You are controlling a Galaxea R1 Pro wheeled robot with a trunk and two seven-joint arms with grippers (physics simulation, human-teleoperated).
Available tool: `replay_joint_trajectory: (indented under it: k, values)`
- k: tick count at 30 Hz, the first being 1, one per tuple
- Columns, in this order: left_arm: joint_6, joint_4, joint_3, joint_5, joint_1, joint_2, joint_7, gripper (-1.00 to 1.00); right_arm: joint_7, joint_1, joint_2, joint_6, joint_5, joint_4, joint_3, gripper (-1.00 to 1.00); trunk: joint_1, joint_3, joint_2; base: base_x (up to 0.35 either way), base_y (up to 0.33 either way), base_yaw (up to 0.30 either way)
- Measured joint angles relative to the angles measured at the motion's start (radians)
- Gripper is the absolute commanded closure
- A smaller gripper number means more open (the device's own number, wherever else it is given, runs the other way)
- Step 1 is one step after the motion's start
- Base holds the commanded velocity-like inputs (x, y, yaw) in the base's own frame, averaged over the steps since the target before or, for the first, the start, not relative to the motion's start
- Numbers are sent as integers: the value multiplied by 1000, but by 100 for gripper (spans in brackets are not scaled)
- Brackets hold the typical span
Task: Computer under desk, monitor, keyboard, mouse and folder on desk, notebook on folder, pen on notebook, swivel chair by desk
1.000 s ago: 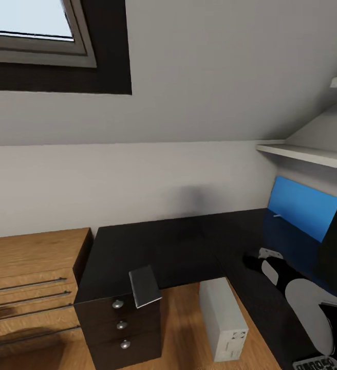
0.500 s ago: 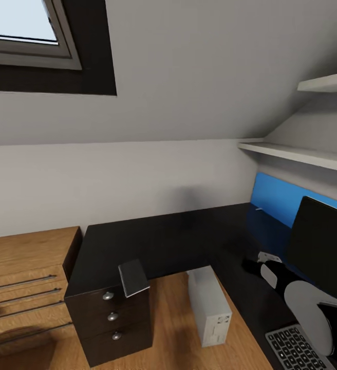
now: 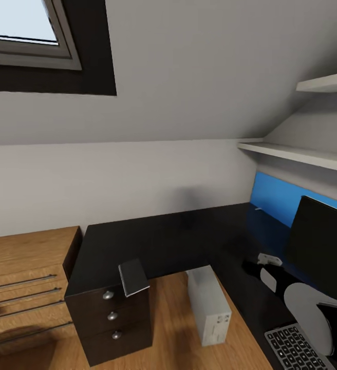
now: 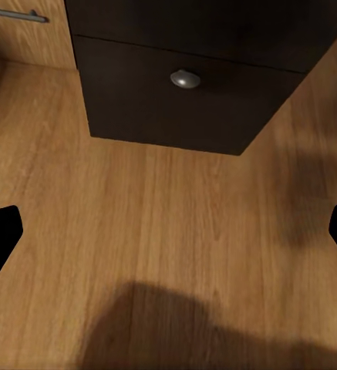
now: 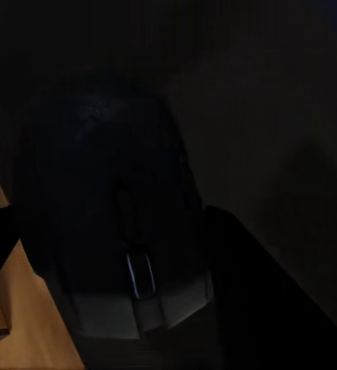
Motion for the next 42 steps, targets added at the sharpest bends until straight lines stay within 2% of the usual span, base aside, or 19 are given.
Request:
replay_joint_trajectory:
  k: [15,23,42]
  values:
    - [0,0,0,1,0,0,0,-100,0,1,10,-3,-4,1,0,100,0,7,0,-268,0,-61]
    - [0,0,0,2,0,0,0,-100,-1,1,32,-6,0,0,-2,100,0,7,0,-43,0,-83]
    - [0,0,2,2,1,-2,0,-100,3,1,38,-7,3,1,-1,100,0,11,0,-1,0,-65]
